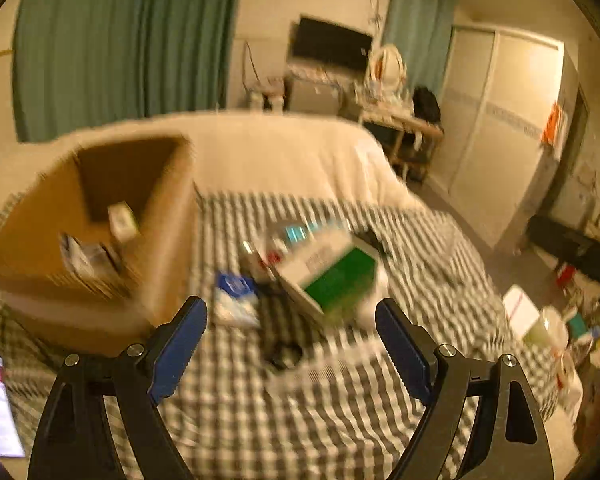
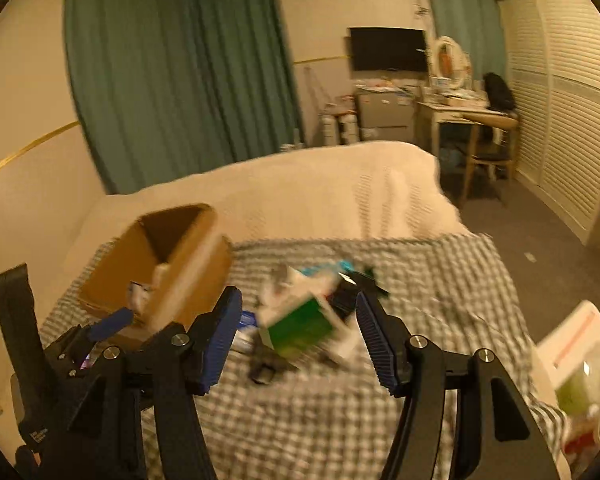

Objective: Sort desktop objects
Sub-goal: 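Move both grippers back over the bed, then grasp the green-and-white medicine box with the left gripper while the right grasps the white bottle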

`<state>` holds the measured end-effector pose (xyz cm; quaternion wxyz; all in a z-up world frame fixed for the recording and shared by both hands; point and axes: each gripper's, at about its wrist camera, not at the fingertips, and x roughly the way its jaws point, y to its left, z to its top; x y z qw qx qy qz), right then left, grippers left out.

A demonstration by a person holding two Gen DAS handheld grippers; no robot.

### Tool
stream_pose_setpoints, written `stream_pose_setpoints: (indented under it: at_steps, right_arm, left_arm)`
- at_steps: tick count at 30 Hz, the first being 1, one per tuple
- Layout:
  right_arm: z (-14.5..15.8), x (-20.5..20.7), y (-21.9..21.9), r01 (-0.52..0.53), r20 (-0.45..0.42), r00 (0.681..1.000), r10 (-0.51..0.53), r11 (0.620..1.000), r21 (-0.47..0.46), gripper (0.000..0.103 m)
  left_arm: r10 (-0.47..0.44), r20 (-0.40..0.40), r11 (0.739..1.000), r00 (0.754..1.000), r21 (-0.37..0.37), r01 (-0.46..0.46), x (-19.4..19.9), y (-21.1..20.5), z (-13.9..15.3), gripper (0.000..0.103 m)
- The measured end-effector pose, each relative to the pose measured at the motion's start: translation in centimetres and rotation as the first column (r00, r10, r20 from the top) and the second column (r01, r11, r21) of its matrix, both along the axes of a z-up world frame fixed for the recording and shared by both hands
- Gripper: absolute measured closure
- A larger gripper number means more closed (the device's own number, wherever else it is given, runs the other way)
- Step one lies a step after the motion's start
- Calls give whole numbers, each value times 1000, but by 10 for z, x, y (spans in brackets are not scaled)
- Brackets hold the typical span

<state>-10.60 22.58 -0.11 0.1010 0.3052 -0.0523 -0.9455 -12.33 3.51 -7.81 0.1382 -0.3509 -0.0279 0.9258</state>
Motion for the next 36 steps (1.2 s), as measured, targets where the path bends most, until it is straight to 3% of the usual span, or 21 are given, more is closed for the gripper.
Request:
stream_pose_setpoints:
  at_steps: [5,9,13,18,25,29,32,34,36]
  right_arm:
    - [-43,6,30,55,41,998,-56,998,15,44]
    - [-79,-6,33,53,98,994,-54,998,13,44]
    - [-113,-30,35,50,152,987,-46,998,-23,44]
    - [-143,-73,37,50,212,977,-38,998,-50,44]
    - [-160,-151,52,87,227,973,-48,982,-168,44]
    - [-171,-168,52,37,206,979,9,975,-220,44]
    - [-195,-177,52,12,250,967,49,971,-240,44]
    - [-208,-184,52,2,279,956,86,954,-301,42]
    - [-211,-187,49,-6,286,954,93,956,-294,40]
  left_arm:
    - [15,84,1000,996,-12,-14,-7,17,-58,14]
    - [44,105,999,993,-4,-43,-19,21,-79,14]
    - [34,104,998,994,43,-38,-39,24,-86,14]
    - [34,124,998,992,46,-40,-68,32,-97,14]
    - [78,168,973,983,200,-112,-74,38,-91,14]
    - [139,140,965,980,202,-165,-67,48,-89,8]
    - [184,107,965,977,167,-200,-66,60,-87,7]
    - [190,100,965,977,166,-205,-67,66,-85,7]
    - [220,86,965,972,130,-230,-68,73,-81,5]
